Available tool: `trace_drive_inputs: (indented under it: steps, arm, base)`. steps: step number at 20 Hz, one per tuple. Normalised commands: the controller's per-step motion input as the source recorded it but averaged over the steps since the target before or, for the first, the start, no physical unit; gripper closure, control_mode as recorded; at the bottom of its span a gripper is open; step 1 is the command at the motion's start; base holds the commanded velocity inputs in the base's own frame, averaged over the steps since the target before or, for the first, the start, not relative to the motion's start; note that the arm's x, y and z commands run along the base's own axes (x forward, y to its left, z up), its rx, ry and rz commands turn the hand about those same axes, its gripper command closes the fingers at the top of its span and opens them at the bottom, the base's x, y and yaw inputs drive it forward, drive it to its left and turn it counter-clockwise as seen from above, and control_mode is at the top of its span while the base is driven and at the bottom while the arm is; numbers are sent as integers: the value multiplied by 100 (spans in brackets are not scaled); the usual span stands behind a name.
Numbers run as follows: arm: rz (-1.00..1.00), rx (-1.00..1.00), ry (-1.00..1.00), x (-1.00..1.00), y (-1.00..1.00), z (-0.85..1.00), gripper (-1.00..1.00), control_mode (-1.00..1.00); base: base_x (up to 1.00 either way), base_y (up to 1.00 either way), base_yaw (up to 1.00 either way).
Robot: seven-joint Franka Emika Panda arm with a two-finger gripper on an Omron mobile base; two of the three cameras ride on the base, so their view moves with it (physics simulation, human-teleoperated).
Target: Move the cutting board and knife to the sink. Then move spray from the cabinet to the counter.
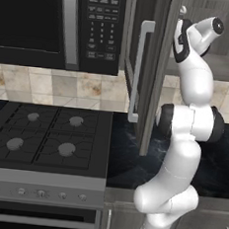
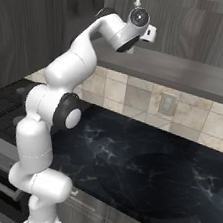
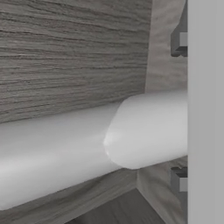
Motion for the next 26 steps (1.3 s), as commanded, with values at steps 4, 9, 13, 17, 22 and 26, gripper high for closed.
trace_drive_inputs:
  steps: [4,9,13,17,22,26]
  arm:
    - [0,0,-1,12,0,-10,-100,-100]
    - [0,0,-2,12,0,-9,-100,-100]
    - [0,0,-3,4,0,-6,100,-100]
    - [0,1,-3,0,-4,-3,100,-100]
    - [0,3,0,0,-3,-5,100,-100]
    - [0,4,0,0,0,-6,100,-100]
  base:
    - [0,0,0]
    - [0,0,0]
    - [0,0,0]
    - [0,0,0]
    - [0,0,0]
    - [0,0,0]
